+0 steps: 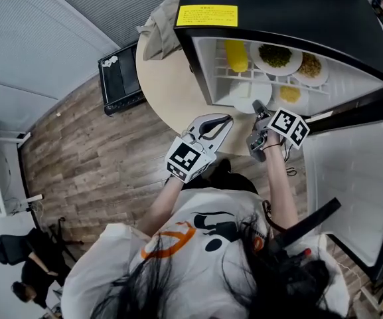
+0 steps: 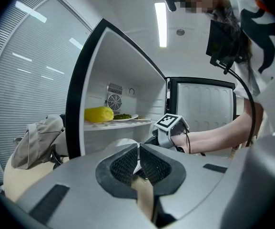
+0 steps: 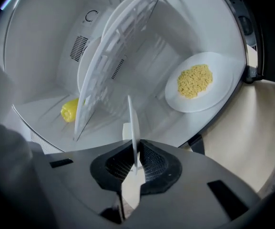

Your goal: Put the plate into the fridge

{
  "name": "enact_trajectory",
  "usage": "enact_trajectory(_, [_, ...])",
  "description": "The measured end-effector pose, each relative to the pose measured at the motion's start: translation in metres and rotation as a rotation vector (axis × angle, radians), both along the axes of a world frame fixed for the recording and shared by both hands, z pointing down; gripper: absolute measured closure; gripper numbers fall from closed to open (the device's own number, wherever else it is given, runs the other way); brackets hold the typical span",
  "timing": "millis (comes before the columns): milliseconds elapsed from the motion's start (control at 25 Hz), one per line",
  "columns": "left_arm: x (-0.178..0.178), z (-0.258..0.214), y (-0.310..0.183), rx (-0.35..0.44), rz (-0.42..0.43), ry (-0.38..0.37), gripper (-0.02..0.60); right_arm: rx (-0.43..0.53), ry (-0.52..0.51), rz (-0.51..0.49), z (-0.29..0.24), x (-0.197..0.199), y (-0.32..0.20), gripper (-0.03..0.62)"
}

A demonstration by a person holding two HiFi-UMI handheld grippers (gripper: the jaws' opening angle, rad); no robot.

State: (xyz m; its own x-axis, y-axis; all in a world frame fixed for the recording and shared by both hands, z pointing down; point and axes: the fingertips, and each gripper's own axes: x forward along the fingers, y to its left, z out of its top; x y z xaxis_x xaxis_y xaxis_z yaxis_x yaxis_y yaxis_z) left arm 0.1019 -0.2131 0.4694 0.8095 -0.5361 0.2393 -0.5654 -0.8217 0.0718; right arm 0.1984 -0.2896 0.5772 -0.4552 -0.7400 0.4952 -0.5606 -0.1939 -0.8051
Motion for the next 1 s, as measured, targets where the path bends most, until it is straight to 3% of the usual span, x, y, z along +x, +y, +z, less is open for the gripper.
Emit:
enact_trajectory(360, [-0.007,0.000,-0.005,-0.005,-0.023,0.007,0.571,-0.047,0.046,0.015,0.022,-0.001,-0.018,0.563])
enact_trajectory(1000, [-0.011,-0.003,-0.006,0.014,-0.004,0.006,0.571,0.005,0.340,-0.051,0.032,-0.003,-0.037,0.526])
